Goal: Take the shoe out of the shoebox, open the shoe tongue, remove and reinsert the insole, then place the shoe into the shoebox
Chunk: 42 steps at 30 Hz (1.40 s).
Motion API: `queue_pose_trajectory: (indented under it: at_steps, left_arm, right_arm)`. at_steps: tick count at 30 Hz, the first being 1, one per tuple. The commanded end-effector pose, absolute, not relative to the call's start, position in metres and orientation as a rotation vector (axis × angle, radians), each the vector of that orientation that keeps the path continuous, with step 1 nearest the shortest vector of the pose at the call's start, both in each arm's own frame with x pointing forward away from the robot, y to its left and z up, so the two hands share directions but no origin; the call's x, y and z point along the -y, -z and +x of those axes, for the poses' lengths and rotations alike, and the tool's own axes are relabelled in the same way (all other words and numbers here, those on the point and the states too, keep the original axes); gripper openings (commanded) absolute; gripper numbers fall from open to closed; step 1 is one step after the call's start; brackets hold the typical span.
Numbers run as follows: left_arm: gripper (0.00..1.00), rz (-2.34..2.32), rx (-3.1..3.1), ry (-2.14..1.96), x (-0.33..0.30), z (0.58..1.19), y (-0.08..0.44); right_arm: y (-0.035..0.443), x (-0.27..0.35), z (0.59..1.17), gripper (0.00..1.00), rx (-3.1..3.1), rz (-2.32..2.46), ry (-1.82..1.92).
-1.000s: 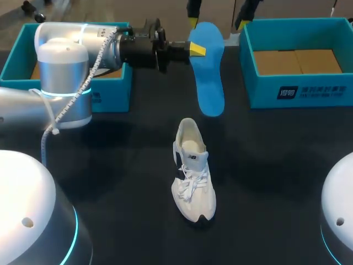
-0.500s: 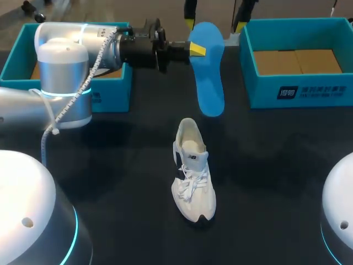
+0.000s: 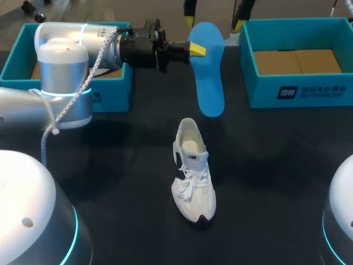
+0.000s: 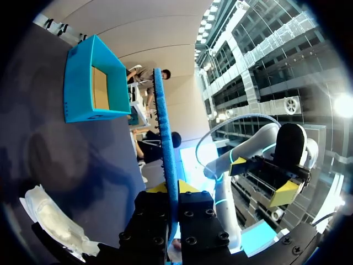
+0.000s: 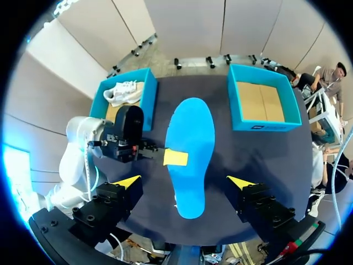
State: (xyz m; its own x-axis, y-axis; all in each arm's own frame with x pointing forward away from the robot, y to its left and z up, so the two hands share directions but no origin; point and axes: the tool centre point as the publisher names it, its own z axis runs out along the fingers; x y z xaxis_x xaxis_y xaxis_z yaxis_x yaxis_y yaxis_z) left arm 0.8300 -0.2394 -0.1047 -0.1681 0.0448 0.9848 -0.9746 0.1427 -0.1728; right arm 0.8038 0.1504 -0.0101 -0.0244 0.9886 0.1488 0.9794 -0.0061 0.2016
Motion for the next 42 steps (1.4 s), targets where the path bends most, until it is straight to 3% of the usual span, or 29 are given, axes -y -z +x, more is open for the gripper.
queue_pose_trajectory:
  at_steps: [1,16,42]
  left_arm:
    - [0.00,0.991,1.376,-1.235,0.240,0.830,0.105]
    - [0.00,0.991,1.376,-1.235,0.240,0.830,0.105]
    - [0.00,0.991,1.376,-1.235,0.240,0.830,0.105]
  right_arm:
    - [0.020,-0.133,0.799,1.00,-2.219,2.175,-0.474]
    - [0.010,-0.084,0.794,1.00,-2.215,2.221,-0.554]
    - [0.034,-0.067,0.800,1.00,-2.325,2.211,-1.318]
